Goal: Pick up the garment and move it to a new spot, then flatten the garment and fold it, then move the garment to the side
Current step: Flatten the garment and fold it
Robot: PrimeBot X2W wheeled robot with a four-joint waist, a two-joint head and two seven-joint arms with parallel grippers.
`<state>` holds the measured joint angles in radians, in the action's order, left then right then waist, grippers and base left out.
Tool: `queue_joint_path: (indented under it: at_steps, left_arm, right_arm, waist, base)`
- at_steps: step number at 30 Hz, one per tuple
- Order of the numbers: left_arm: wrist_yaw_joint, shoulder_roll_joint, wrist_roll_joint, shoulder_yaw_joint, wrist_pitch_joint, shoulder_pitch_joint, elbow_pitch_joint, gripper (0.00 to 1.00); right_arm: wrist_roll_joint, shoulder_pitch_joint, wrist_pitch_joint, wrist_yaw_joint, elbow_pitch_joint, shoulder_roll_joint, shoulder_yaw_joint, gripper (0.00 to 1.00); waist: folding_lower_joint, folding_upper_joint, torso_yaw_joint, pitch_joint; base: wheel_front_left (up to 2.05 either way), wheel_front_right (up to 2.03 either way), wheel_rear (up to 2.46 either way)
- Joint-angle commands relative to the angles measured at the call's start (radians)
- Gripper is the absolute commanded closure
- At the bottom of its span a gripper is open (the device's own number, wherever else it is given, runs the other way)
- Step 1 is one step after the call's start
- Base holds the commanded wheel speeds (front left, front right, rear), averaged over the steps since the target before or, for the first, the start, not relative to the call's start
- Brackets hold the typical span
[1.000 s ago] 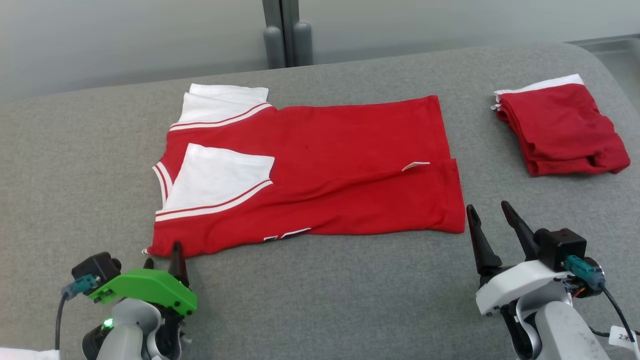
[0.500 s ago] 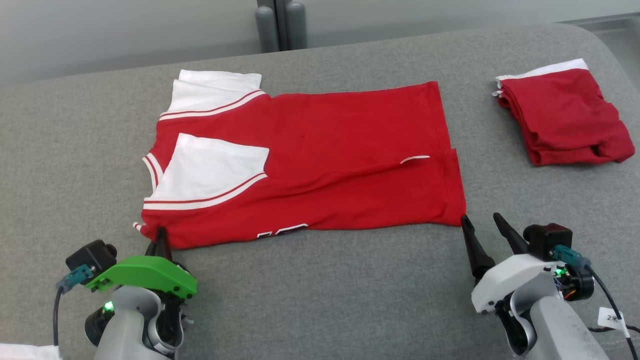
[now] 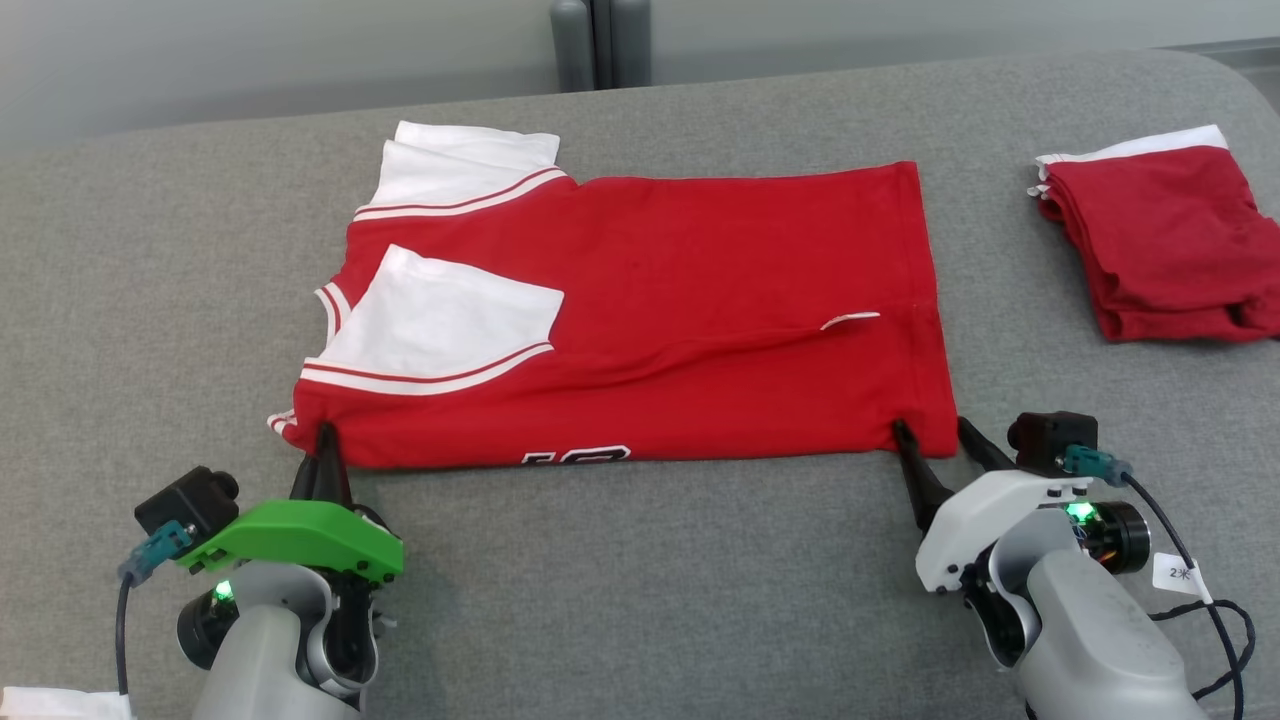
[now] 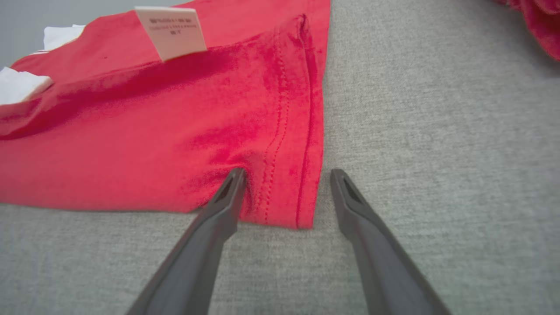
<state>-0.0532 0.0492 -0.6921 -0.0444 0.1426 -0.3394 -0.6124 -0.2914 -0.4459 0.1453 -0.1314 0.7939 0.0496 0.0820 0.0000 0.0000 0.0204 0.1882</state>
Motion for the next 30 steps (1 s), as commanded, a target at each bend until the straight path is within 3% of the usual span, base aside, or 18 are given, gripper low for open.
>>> queue_joint_path:
  at_steps: [1,2,10,16,21,30]
  left_arm:
    - [-0.007,0.004,-0.007,-0.001,0.010,-0.017,-0.001,1.00]
    - [-0.010,0.005,-0.008,-0.002,0.013,-0.017,-0.002,1.00]
    - [-0.033,0.004,-0.018,-0.017,0.046,0.005,0.018,1.00]
    - [-0.038,0.006,-0.020,-0.026,0.051,0.056,0.092,1.00]
    - [-0.024,0.005,-0.033,-0.034,0.029,0.157,0.211,1.00]
    - [0.046,0.004,-0.055,-0.072,-0.061,0.418,0.411,1.00]
  right_arm:
    - [-0.017,-0.011,0.005,0.002,0.026,0.002,0.012,0.80]
    - [-0.023,-0.019,0.011,0.002,0.043,0.002,0.021,1.00]
    - [-0.059,-0.086,0.067,0.002,0.089,0.003,0.043,1.00]
    - [-0.028,-0.074,0.064,0.002,0.035,0.003,-0.004,1.00]
    - [-0.004,0.025,-0.007,0.002,-0.102,0.003,-0.062,1.00]
    - [0.032,0.375,-0.216,0.002,-0.519,0.003,-0.146,1.00]
  waist:
    - [0.0000,0.0000,0.000,0.000]
    - [0.0000,0.0000,0.000,-0.001]
    - [0.0000,0.0000,-0.009,-0.027]
    - [0.0000,0.0000,-0.007,-0.065]
    - [0.0000,0.0000,0.000,-0.094]
    - [0.0000,0.0000,0.012,-0.115]
  base:
    - [0.00,0.00,0.00]
    - [0.00,0.00,0.00]
    - [0.00,0.00,0.00]
    - [0.00,0.00,0.00]
    - [0.00,0.00,0.00]
    - [0.00,0.00,0.00]
